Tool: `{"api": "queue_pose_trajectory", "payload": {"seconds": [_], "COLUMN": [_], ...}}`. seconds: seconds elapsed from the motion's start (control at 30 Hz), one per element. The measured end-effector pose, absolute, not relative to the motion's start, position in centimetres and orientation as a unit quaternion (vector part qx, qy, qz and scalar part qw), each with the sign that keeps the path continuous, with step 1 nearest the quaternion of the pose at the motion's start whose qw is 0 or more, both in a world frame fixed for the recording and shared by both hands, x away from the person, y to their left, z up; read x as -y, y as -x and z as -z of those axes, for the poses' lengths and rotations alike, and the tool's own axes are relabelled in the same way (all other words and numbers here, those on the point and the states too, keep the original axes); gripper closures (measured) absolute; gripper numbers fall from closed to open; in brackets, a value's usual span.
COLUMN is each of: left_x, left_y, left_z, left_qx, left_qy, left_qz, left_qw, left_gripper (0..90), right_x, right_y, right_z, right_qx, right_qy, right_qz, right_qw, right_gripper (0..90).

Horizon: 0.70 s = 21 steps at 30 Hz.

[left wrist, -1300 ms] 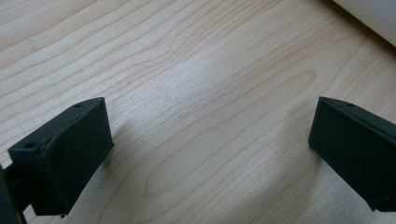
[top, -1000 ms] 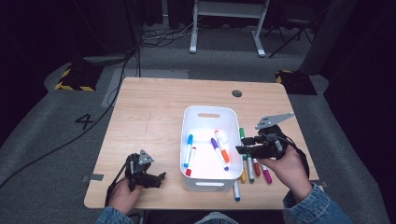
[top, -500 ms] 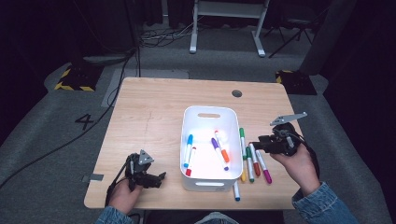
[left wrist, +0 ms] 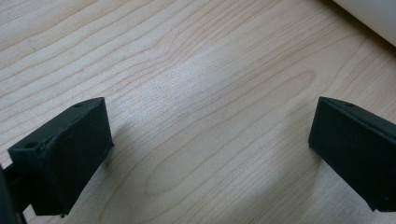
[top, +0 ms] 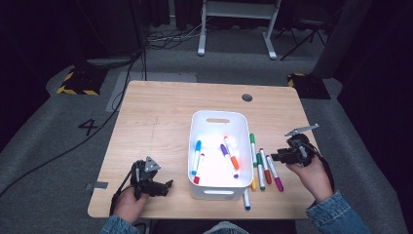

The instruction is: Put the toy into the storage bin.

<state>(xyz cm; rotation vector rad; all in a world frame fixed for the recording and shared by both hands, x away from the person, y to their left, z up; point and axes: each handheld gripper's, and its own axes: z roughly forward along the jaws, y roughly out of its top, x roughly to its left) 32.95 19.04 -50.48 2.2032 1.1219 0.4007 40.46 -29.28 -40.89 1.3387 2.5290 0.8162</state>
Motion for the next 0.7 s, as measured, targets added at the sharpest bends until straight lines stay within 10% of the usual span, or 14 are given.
{"api": "queue_pose_trajectory", "payload": {"seconds": [0.7], "left_x": [-19.0], "left_y": [-33.0], "left_z": [50.5], "left_qx": [-0.425], "left_qy": [-0.835], "left_qz": [-0.152], "left_qw": [0.313], "left_gripper": [0.0], "right_x": [29.6], "right_y": [-41.1], "right_z": [45.8], "right_qx": [-0.859], "right_qy": [-0.464], "right_qz": [-0.210], "right_qw": [0.045], "right_gripper": [64.0]}}
